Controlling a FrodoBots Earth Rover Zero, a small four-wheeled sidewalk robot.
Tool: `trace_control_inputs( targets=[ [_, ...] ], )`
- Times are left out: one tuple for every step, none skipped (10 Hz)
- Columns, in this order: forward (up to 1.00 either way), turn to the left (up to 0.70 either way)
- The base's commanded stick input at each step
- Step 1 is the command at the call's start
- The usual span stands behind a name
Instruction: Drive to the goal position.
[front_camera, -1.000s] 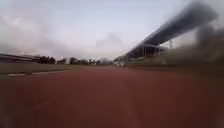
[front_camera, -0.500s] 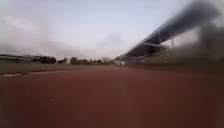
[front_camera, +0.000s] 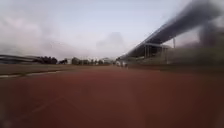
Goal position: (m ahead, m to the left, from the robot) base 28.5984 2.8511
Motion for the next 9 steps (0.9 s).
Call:
trace_control_inputs(
  targets=[
    [0.68, 0.02],
    [0.7, 0.02],
    [0.7, 0.02],
    [0.7, 0.02],
    [0.7, 0.01],
    [0.7, -0.09],
    [0.7, -0.17],
    [0.7, -0.12],
    [0.7, -0.04]
  ],
)
